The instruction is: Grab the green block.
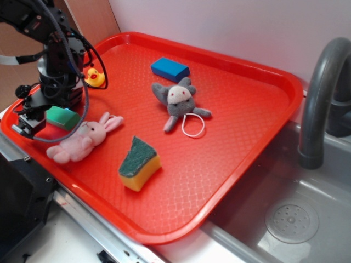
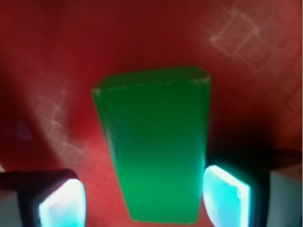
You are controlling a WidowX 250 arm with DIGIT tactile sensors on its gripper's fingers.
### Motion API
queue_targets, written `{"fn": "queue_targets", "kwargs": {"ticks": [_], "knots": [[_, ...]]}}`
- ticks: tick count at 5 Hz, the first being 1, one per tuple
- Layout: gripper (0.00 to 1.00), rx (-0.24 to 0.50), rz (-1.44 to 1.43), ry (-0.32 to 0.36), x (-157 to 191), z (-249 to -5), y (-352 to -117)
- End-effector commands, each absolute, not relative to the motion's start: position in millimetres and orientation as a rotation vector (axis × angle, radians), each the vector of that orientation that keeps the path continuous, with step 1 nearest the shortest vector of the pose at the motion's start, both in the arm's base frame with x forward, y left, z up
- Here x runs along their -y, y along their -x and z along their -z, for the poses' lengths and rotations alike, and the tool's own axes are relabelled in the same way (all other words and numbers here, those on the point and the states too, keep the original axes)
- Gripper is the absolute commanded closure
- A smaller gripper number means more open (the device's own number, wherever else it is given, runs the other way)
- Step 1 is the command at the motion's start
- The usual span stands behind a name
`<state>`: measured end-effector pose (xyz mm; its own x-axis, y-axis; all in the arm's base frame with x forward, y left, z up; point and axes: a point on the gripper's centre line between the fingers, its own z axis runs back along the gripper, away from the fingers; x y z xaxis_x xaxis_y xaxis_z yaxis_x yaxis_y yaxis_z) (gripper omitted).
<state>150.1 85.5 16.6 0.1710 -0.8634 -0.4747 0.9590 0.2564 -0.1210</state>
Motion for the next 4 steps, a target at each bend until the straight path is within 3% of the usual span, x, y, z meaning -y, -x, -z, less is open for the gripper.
{"fn": "queue_targets", "kwargs": {"ticks": [1,2,3,4], "knots": [[1.00,-0.423,1.204,-0.234,-79,-8,-157],[1.00,-0.384,1.172,-0.169,-77,-13,-164],[1.00,-0.321,1.075,-0.161,-72,-22,-171],[1.00,-0.239,0.810,-0.200,-68,-67,-204]]}}
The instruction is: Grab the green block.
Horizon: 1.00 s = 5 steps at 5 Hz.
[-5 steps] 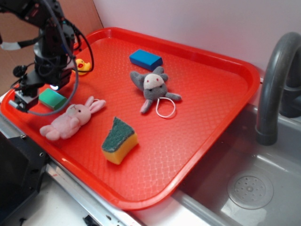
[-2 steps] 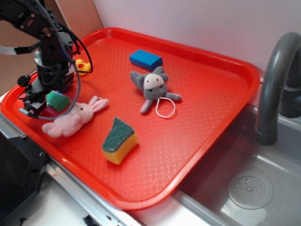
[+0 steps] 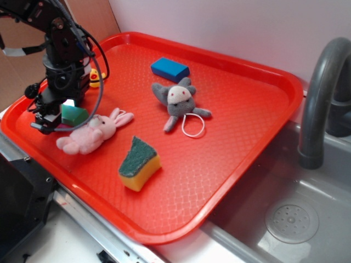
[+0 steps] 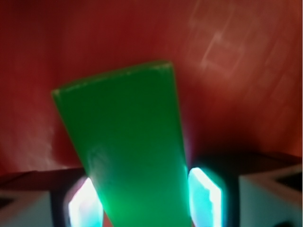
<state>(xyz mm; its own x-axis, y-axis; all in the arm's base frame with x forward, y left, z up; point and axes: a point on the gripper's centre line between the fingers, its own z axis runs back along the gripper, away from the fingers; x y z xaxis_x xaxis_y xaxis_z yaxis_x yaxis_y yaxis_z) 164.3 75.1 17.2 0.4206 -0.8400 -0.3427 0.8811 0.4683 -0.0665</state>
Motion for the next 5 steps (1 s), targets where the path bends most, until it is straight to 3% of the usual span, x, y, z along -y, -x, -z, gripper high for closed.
{"fn": "queue_targets", "kwargs": {"ticks": [1,2,3,5], "knots": [[1.00,-0.105,0.529,-0.300,-69,-114,-217],[1.00,-0.105,0.278,-0.263,-55,-135,-219],[1.00,-0.151,0.103,-0.197,-20,-143,-223],[1.00,-0.099,0.208,-0.064,27,-178,-217]]}}
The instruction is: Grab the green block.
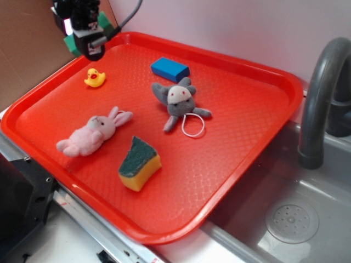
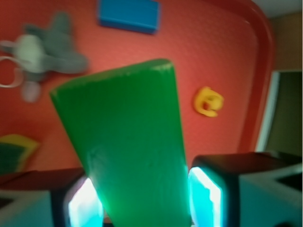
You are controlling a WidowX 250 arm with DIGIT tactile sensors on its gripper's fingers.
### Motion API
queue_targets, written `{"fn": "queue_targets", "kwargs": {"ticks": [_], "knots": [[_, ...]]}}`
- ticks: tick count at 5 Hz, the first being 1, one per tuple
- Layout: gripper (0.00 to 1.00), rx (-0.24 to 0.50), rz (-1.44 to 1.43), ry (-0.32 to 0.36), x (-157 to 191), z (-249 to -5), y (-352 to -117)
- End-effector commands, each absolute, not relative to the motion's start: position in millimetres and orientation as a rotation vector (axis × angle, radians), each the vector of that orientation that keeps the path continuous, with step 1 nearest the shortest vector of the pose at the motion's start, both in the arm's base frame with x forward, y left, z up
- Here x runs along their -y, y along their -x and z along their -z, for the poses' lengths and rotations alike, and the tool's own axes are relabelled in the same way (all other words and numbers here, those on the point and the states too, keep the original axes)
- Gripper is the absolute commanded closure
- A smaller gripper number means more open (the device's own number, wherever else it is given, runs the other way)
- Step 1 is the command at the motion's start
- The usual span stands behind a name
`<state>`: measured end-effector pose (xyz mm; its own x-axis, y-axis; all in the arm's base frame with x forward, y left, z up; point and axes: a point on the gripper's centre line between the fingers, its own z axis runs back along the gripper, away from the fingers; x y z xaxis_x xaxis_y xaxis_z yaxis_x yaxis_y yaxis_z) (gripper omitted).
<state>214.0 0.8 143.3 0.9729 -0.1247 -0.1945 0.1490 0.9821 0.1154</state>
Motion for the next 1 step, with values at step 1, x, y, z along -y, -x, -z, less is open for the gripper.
{"fn": "queue_targets", "kwargs": {"ticks": [1], "knots": [[1.00,-0.077,0.204,-0.008,27.3,-186.0,-216.2]]}}
